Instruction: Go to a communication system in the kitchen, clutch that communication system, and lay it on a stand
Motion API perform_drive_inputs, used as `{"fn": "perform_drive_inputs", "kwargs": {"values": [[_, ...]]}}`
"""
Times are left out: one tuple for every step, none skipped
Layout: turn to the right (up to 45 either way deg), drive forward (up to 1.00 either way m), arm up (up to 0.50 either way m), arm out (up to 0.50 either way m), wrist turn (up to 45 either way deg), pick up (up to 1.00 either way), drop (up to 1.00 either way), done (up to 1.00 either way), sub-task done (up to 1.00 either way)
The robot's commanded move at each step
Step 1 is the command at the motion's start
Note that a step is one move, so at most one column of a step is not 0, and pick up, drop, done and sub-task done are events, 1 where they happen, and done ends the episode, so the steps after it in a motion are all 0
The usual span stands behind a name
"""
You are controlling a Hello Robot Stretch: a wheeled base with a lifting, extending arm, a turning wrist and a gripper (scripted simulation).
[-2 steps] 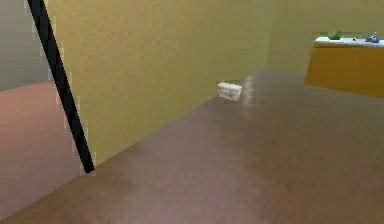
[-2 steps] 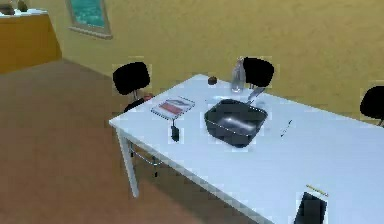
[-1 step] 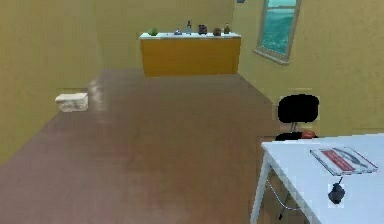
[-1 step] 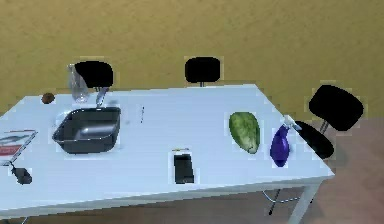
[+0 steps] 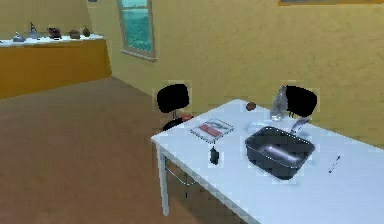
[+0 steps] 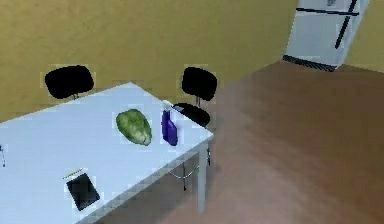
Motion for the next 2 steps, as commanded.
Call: {"fn": "perform_drive_inputs", "kwargs": {"values": [[0.0,0.25,0.0,0.0,0.0,0.0,0.0,0.0,0.0],[-45.0,0.0,0.0,0.0,0.0,0.0,0.0,0.0,0.0]]}}
